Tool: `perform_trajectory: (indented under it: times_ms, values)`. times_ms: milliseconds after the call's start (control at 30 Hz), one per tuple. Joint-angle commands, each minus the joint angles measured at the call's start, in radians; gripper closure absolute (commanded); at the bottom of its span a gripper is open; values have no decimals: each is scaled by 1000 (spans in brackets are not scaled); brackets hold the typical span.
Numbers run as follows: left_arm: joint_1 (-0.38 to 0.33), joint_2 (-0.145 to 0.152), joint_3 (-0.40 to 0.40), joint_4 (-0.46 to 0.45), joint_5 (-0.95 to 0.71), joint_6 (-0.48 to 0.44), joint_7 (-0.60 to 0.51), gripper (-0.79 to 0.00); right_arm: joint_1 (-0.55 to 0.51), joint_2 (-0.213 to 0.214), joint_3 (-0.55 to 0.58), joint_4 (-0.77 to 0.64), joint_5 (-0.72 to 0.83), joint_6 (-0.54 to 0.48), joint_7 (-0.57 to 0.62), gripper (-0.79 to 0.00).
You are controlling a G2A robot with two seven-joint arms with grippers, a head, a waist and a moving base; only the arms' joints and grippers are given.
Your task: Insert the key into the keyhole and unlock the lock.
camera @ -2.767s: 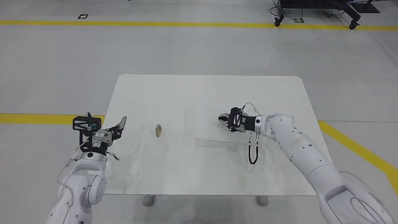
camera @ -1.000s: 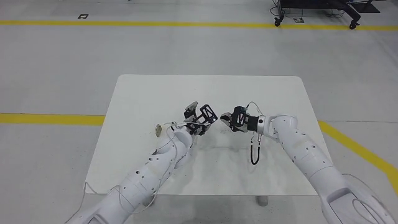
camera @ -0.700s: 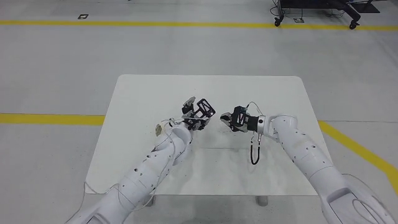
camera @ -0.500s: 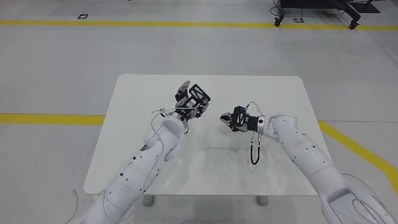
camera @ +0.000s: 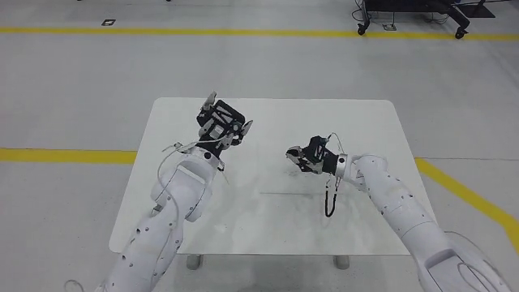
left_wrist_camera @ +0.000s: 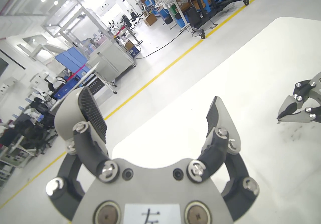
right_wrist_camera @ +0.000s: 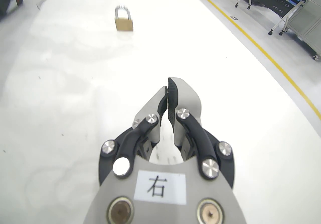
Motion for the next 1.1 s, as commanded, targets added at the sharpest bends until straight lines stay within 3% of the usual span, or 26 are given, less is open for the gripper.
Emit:
perform_trajectory:
  times_ms: [0, 100, 233, 500, 667, 800, 900, 1067]
  values:
    - [55, -7, -72, 16, -317, 45, 111, -785, 10, -11, 14, 51, 164, -55, 15, 0]
    - [100, -12, -159, 58, -669, -16, 172, -785, 34, -32, 31, 126, 386, -108, 87, 0]
    - [96, -8, -207, 88, -819, -88, 113, -785, 53, -49, 21, 148, 642, -108, 229, 0]
    - [99, -9, -202, 89, -825, -92, 108, -785, 53, -49, 21, 148, 642, -108, 229, 0]
    - [76, -14, -172, 117, -1116, -154, -109, -785, 24, -55, 15, 117, 696, -108, 225, 0]
    - [44, -14, -174, 155, -1432, -211, -312, -785, -40, -72, -55, 6, 1062, -108, 358, 0]
    - [19, -14, -167, 189, -1608, -211, -430, -785, -55, -70, -97, -64, 1433, -108, 576, 0]
    - [-15, -12, -160, 222, -1676, -208, -486, -785, -40, -58, -97, -71, 1946, -108, 997, 0]
